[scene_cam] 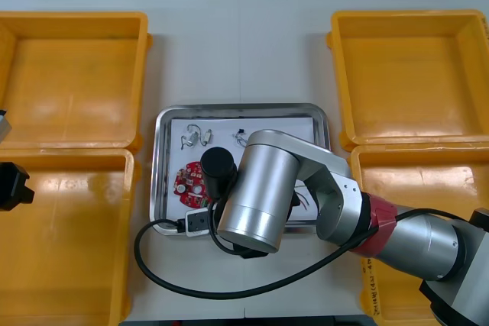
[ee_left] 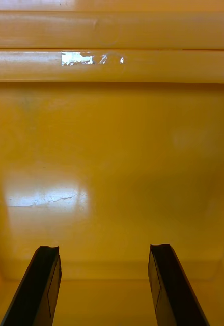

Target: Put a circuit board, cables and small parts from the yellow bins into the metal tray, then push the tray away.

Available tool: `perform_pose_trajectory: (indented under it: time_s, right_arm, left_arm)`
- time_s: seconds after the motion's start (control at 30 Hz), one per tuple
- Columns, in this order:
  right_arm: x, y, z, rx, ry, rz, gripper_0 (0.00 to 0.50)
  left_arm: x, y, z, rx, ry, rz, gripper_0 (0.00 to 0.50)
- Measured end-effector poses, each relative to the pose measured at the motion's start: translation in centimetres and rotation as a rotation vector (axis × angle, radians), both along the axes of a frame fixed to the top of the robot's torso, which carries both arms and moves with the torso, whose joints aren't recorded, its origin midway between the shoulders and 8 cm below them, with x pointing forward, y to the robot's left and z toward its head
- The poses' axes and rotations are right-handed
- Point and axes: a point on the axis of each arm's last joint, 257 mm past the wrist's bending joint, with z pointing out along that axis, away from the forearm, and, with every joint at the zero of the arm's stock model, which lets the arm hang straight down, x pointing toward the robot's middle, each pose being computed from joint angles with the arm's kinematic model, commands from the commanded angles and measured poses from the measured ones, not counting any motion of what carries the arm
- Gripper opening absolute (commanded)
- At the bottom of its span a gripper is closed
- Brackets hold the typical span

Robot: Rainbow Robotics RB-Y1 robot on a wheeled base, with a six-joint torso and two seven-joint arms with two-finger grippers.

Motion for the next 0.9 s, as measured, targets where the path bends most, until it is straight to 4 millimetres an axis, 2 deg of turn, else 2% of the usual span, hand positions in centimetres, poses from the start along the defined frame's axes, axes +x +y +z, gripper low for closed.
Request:
perform_pose_trajectory:
  time_s: [0.03, 0.07, 0.1, 0.13, 0.17, 0.33, 0.4, 0.9]
  right_arm:
    - [0.02, 0.17, -0.03, 0.005, -0.001, 0.001, 0.496]
    - [0.02, 0.27, -0.05, 0.007, -0.001, 0.003, 0.400]
    - [0.00, 0.31, -0.06, 0.008, -0.002, 0.003, 0.400]
    - [-0.02, 0.32, -0.08, 0.007, -0.002, 0.004, 0.252]
    - [-0.04, 0.32, -0.10, 0.006, -0.002, 0.005, 0.187]
    - [-0.01, 0.31, -0.11, 0.006, -0.004, 0.002, 0.020]
    - [0.06, 0.32, -0.06, 0.010, -0.005, -0.014, 0.000]
    - [0.58, 0.21, 0.22, 0.006, -0.025, -0.029, 0.000]
  left_arm:
    - [0.00, 0.00, 0.00, 0.000, 0.000, 0.000, 0.500]
    - [0.00, 0.00, 0.00, 0.000, 0.000, 0.000, 0.500]
    - [0.00, 0.00, 0.00, 0.000, 0.000, 0.000, 0.500]
    - [0.00, 0.00, 0.00, 0.000, 0.000, 0.000, 0.500]
    - [0.00, 0.00, 0.00, 0.000, 0.000, 0.000, 0.500]
    - [0.00, 0.00, 0.00, 0.000, 0.000, 0.000, 0.500]
    - [0.00, 0.00, 0.00, 0.000, 0.000, 0.000, 0.500]
    - [0.00, 0.00, 0.00, 0.000, 0.000, 0.000, 0.500]
